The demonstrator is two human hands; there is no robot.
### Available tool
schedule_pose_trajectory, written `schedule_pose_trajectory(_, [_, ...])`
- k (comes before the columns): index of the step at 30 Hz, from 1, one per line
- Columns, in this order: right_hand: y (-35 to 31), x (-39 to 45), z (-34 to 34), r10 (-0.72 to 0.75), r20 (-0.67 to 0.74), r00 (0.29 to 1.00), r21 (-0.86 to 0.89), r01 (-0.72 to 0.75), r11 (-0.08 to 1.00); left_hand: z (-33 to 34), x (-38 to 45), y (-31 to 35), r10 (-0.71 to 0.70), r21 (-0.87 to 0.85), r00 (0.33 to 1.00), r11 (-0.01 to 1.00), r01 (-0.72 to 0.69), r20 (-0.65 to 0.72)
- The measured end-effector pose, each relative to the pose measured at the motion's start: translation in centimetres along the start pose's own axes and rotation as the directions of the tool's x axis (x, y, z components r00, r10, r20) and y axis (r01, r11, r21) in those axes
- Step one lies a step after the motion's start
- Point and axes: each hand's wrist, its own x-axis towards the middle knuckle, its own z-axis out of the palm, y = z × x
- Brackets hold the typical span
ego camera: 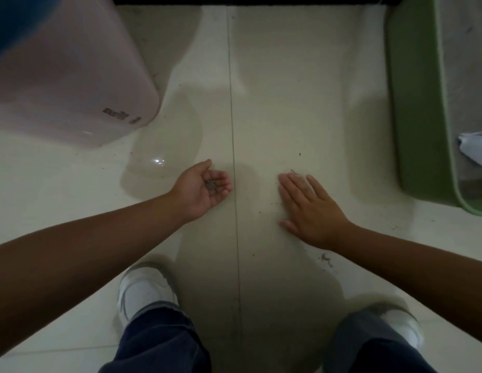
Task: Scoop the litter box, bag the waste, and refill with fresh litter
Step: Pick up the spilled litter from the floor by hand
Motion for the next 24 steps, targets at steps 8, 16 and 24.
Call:
schedule_pose_trajectory(8, [3.7,3.0,-1.5,0.149,-0.356,0.922,0.254,-0.058,0.965,0.9,-0.2,-0.5,-0.099,0.054,0.989,0.994,0.093,0.114])
schedule_pose_trajectory(16, [2.3,2.0,-0.4,0.138,-0.274,0.952,0.399,-0.018,0.917,0.7,-0.1,-0.5,-0.106,0.065,0.988,0.993,0.099,0.111])
schedule_pose_trajectory(24, [2.4,2.2,-0.3,-0.029,-0.351,0.936,0.299,0.141,0.944,0.9,0.0,-0.6,-0.107,0.064,0.988,0.993,0.1,0.113])
